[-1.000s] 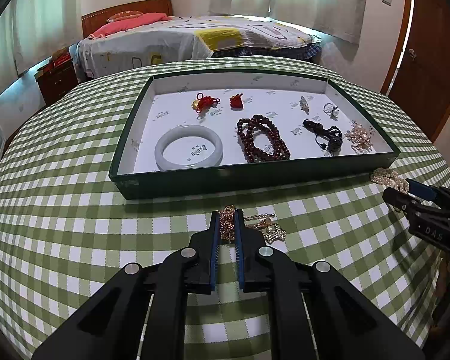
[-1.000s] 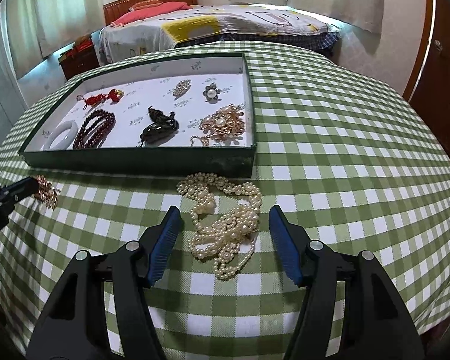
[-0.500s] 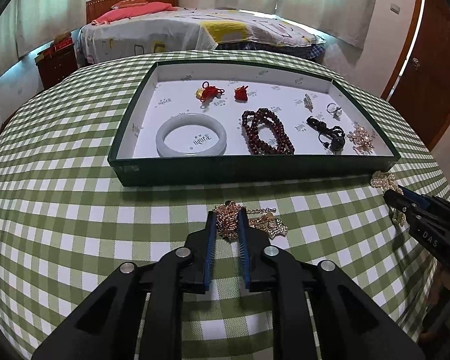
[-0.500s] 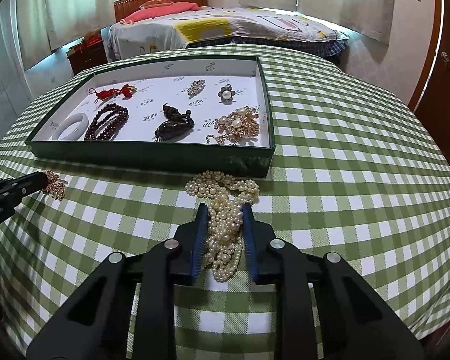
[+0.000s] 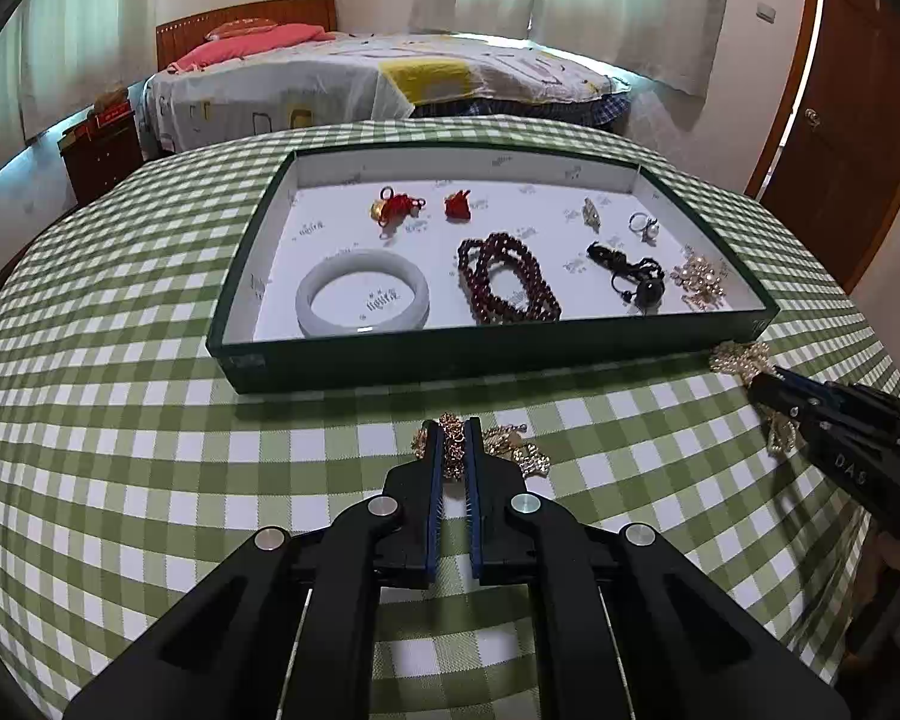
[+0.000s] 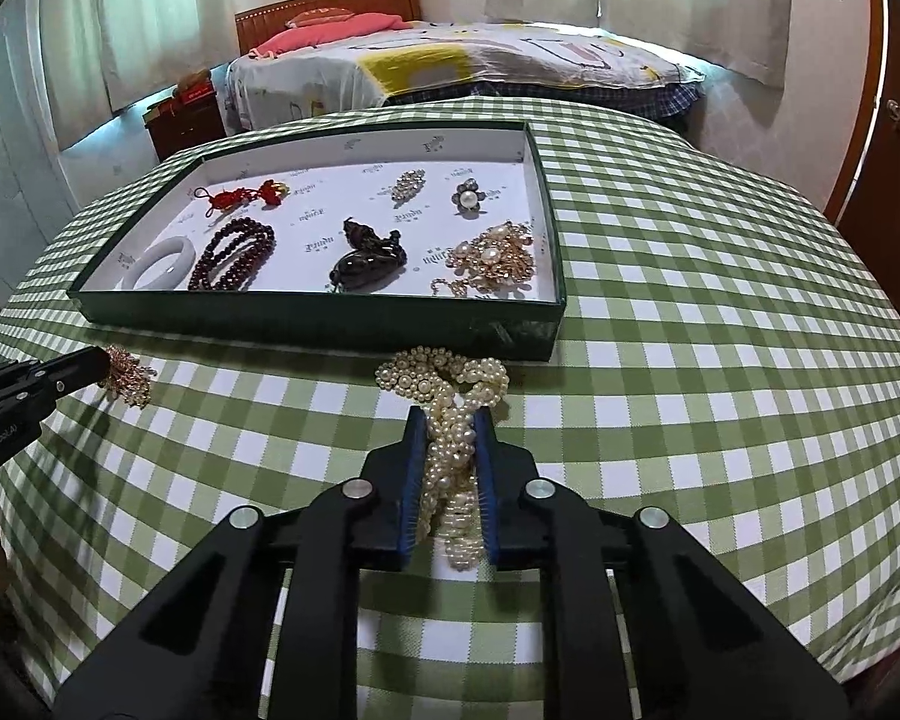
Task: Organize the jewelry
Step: 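Lift and carry the chain into the tray with the left tool while the right tool carries the pearls there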
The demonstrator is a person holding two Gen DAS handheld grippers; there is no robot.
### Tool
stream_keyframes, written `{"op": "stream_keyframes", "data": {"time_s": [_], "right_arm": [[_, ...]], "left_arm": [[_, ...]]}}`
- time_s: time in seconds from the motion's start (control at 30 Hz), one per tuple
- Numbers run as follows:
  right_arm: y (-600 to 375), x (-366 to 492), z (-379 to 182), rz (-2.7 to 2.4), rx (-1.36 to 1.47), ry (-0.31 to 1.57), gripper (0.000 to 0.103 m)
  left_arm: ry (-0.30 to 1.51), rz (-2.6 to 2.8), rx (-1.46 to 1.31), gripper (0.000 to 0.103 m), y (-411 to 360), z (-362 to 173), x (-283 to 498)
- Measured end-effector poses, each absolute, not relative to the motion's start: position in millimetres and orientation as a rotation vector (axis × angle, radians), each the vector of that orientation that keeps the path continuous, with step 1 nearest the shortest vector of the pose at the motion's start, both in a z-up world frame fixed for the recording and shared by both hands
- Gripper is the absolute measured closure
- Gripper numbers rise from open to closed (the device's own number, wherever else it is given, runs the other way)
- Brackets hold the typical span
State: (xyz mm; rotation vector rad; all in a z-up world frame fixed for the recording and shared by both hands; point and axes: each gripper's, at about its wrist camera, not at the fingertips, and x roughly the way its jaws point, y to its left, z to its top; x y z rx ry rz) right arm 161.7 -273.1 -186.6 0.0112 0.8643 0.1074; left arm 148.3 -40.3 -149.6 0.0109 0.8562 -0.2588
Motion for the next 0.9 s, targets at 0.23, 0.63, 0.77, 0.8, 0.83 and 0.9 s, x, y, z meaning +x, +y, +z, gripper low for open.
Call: {"op": "stream_keyframes", "data": {"time_s": [0.23, 0.63, 0.77, 0.8, 0.83, 0.9], "right_arm": [[-270, 156, -184, 0.126, 0.027, 0.860, 0.087], [-267, 143, -166, 0.150, 0.032, 0.812, 0.090], [-265, 138, -160, 0.155, 0.028, 0.794, 0.090], [-265, 137, -159, 0.156, 0.026, 0.793, 0.090], [-264, 137, -159, 0.157, 0.025, 0.793, 0.090], [-264, 136, -160, 0.158, 0.024, 0.797, 0.090]], "left_arm": [[0.829, -0.261, 0.024, 0.096, -41, -141, 144], [0.786, -0.258, 0.014, 0.096, -38, -125, 135], [0.774, -0.259, 0.016, 0.096, -38, -121, 132], [0.773, -0.259, 0.016, 0.096, -38, -121, 132], [0.771, -0.259, 0.017, 0.096, -38, -120, 131], [0.771, -0.259, 0.017, 0.096, -38, -120, 131]]}}
